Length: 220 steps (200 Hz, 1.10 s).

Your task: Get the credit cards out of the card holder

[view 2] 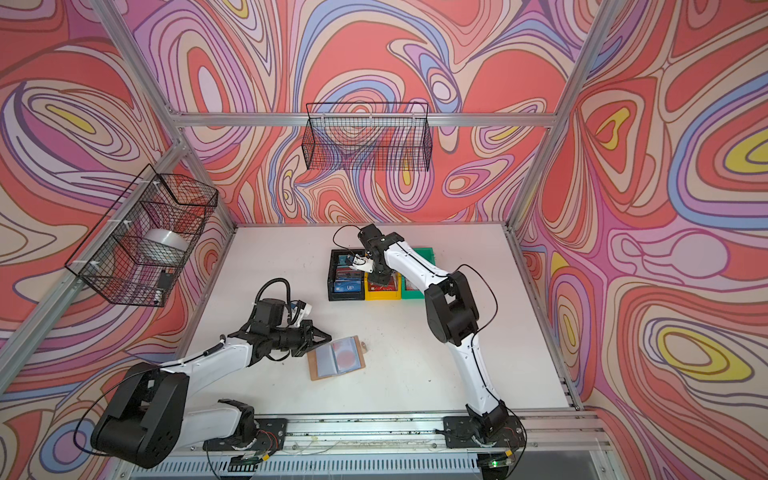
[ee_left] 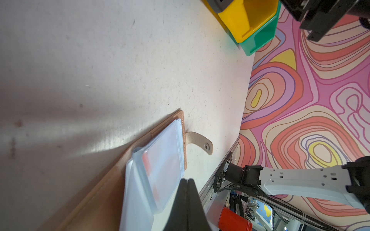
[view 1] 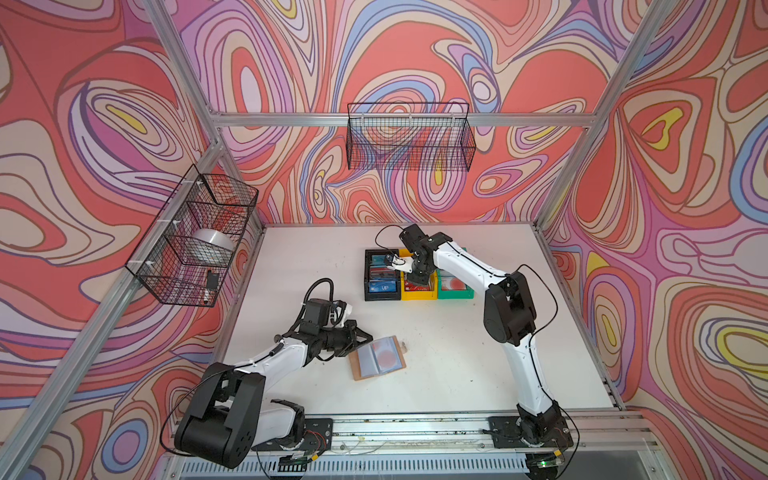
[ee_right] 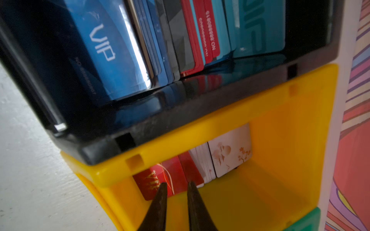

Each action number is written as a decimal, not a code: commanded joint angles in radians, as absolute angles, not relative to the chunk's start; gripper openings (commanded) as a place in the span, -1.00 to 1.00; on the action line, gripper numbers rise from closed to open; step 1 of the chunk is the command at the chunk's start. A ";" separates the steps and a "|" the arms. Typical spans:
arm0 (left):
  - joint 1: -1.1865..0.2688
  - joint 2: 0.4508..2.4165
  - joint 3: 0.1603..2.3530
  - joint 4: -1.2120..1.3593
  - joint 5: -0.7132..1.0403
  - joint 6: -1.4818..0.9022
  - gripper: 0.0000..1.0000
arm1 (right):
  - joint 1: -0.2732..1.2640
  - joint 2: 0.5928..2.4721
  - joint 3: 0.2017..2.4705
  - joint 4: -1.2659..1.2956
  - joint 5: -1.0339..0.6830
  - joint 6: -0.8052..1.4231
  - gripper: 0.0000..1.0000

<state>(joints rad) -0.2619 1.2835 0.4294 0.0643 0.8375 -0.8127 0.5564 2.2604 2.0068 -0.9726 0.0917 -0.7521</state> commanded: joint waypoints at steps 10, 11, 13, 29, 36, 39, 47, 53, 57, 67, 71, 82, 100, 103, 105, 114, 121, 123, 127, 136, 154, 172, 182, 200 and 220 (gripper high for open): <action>-0.261 1.262 0.409 0.029 0.815 -0.804 -0.99 | 0.560 2.096 1.930 -0.909 -0.038 -0.613 -0.54; -0.261 1.261 0.408 0.026 0.814 -0.803 -0.99 | 0.560 2.093 1.926 -0.908 -0.045 -0.608 -0.54; -0.261 1.259 0.406 0.023 0.811 -0.802 -0.99 | 0.560 2.083 1.917 -0.909 -0.061 -0.601 -0.54; -0.261 1.237 0.388 0.003 0.798 -0.804 -0.99 | 0.561 2.001 1.832 -0.900 -0.233 -0.522 -0.54; -0.261 1.225 0.377 0.001 0.794 -0.810 -0.99 | 0.563 1.966 1.787 -0.881 -0.318 -0.485 -0.54; -0.261 1.219 0.375 0.000 0.792 -0.812 -0.99 | 0.565 1.950 1.758 -0.869 -0.352 -0.466 -0.53; -0.260 1.200 0.364 -0.007 0.787 -0.819 -1.00 | 0.574 1.909 1.688 -0.828 -0.431 -0.417 -0.52; -0.261 1.185 0.358 -0.015 0.784 -0.821 -0.99 | 0.585 1.882 1.632 -0.788 -0.487 -0.371 -0.52; -0.260 1.175 0.356 -0.023 0.780 -0.822 -1.00 | 0.592 1.863 1.594 -0.761 -0.522 -0.343 -0.52; -0.260 1.147 0.350 -0.044 0.771 -0.825 -1.00 | 0.614 1.824 1.503 -0.684 -0.596 -0.268 -0.51; -0.260 1.136 0.348 -0.055 0.768 -0.824 -0.99 | 0.625 1.813 1.466 -0.650 -0.619 -0.235 -0.51; -0.261 1.107 0.342 -0.083 0.755 -0.825 -1.00 | 0.653 1.796 1.379 -0.562 -0.673 -0.147 -0.51; -0.261 1.065 0.326 -0.126 0.729 -0.827 -0.99 | 0.704 1.800 1.279 -0.463 -0.710 -0.030 -0.51; -0.262 1.059 0.323 -0.135 0.723 -0.827 -0.99 | 0.712 1.805 1.270 -0.455 -0.709 -0.015 -0.51; -0.260 1.056 0.320 -0.138 0.718 -0.826 -1.00 | 0.717 1.806 1.265 -0.450 -0.707 -0.007 -0.52; -0.261 1.047 0.315 -0.163 0.702 -0.821 -0.99 | 0.733 1.823 1.249 -0.445 -0.703 0.024 -0.53; -0.261 1.042 0.310 -0.181 0.688 -0.819 -1.00 | 0.741 1.838 1.242 -0.447 -0.697 0.047 -0.54; -0.261 1.041 0.309 -0.185 0.686 -0.819 -1.00 | 0.742 1.843 1.240 -0.450 -0.694 0.054 -0.54; -0.261 1.042 0.307 -0.192 0.681 -0.819 -1.00 | 0.745 1.850 1.241 -0.456 -0.691 0.062 -0.55; -0.261 1.039 0.298 -0.191 0.677 -0.821 -1.00 | 0.747 1.868 1.238 -0.467 -0.678 0.073 -0.56; -0.261 1.039 0.284 -0.180 0.660 -0.834 -1.00 | 0.746 1.880 1.219 -0.471 -0.640 0.081 -0.59; -0.262 1.053 0.281 -0.169 0.654 -0.840 -1.00 | 0.747 1.887 1.205 -0.475 -0.627 0.078 -0.60; -0.261 1.064 0.282 -0.163 0.654 -0.842 -1.00 | 0.747 1.896 1.204 -0.486 -0.622 0.077 -0.61; -0.262 1.081 0.285 -0.168 0.650 -0.835 -1.00 | 0.746 1.912 1.194 -0.489 -0.615 0.081 -0.63; -0.263 1.094 0.288 -0.174 0.642 -0.828 -1.00 | 0.746 1.922 1.177 -0.481 -0.610 0.086 -0.64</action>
<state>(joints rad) -0.2619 1.0779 0.2871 -0.1425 0.6682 -0.8307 0.7467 1.8923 1.2045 -0.4931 -0.6277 0.0700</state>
